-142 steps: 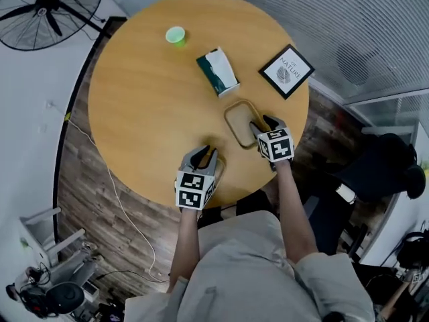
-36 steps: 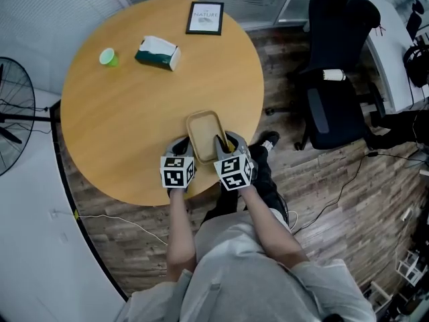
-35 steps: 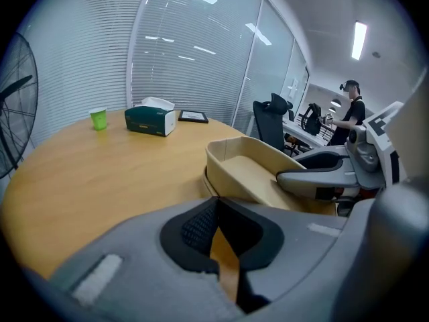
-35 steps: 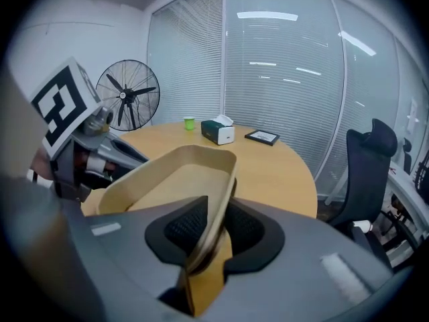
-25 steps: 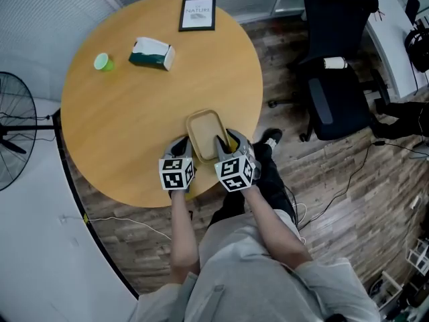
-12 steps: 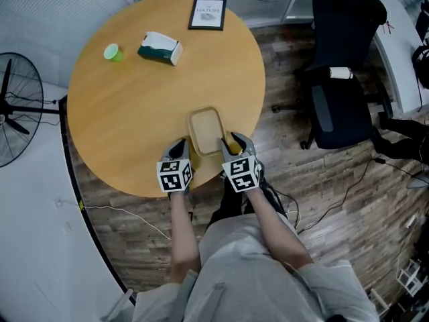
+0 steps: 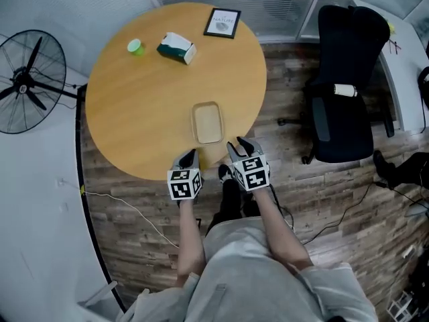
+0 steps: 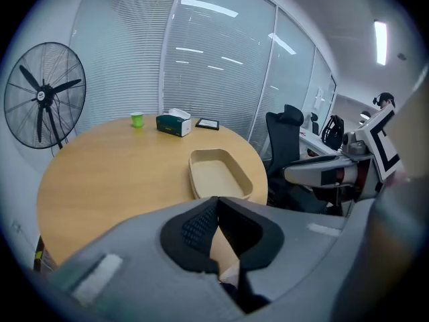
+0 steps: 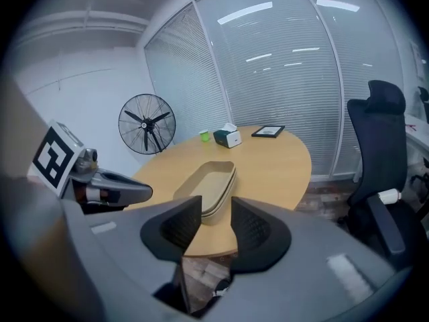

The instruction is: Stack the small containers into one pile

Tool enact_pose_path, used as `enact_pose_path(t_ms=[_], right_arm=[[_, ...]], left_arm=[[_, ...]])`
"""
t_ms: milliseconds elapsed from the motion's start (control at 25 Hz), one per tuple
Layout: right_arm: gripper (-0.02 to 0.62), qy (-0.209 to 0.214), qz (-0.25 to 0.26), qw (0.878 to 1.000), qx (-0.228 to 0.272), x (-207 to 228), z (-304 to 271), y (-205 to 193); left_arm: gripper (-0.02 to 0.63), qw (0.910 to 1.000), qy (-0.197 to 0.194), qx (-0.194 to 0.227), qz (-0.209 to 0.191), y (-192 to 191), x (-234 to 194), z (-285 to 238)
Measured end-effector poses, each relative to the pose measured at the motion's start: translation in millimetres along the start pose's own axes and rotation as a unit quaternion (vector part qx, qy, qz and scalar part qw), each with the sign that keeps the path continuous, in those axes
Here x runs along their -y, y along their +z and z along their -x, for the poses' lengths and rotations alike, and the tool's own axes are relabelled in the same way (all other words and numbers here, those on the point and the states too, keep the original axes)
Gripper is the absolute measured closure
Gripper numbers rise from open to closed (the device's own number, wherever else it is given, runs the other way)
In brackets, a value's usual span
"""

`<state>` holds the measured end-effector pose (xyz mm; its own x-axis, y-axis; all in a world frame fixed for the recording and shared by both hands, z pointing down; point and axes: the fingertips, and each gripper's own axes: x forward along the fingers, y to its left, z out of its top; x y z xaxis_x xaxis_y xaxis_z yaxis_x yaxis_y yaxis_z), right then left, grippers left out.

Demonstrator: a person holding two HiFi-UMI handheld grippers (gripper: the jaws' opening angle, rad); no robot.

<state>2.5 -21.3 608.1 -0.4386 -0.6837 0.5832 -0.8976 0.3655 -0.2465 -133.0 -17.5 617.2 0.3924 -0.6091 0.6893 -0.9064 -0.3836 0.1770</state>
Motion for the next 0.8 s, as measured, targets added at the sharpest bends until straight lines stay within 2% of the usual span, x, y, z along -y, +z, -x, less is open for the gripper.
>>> enact_pose_path(t_ms=[360,560,800], right_arm=[[0.465,0.048,0.017,0.999,-0.002,-23,54,-22],[0.465,0.067,0.034,0.997,0.002,-35,78,-33],[0.465,0.093,0.053,0.994,0.002,-42,95,-46]], left_arm=[[0.601,0.9991,0.027,0.027,0.02,-22,46,52],[0.601,0.9968,0.04,0.057,0.038,-28,61,76],[0.601,0.9969,0.038,0.065,0.023,-37,81,89]])
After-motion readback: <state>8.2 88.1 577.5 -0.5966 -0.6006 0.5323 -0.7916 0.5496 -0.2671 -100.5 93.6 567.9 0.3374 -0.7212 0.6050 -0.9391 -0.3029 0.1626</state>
